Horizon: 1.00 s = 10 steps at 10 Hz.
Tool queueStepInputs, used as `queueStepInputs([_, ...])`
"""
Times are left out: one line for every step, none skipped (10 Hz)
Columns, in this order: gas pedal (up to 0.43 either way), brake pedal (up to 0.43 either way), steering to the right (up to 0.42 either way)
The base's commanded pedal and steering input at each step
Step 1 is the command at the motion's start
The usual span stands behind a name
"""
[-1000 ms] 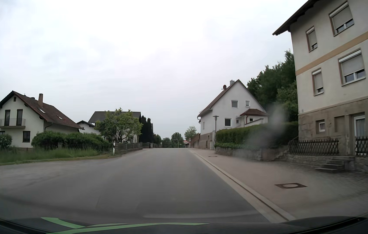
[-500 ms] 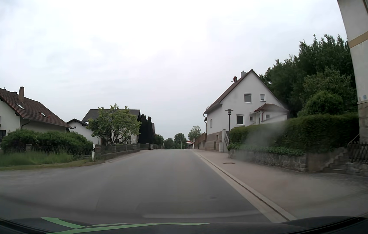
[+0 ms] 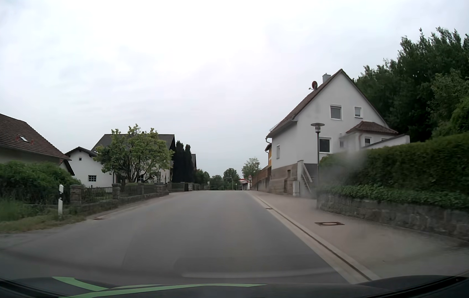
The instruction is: Follow the waypoints while adhering to traffic rules and regulations
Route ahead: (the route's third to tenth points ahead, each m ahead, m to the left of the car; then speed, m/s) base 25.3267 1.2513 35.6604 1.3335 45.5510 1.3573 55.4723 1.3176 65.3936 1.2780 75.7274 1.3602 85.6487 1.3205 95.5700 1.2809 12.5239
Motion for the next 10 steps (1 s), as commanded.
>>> queueStepInputs([0.130,0.000,-0.002])
queueStepInputs([0.130,0.000,-0.001])
queueStepInputs([0.130,0.000,0.000])
queueStepInputs([0.118,0.000,0.000])
queueStepInputs([0.118,0.000,0.000])
queueStepInputs([0.118,0.000,0.000])
queueStepInputs([0.118,0.000,0.000])
queueStepInputs([0.110,0.000,0.000])
queueStepInputs([0.110,0.000,0.000])
queueStepInputs([0.110,0.000,0.000])
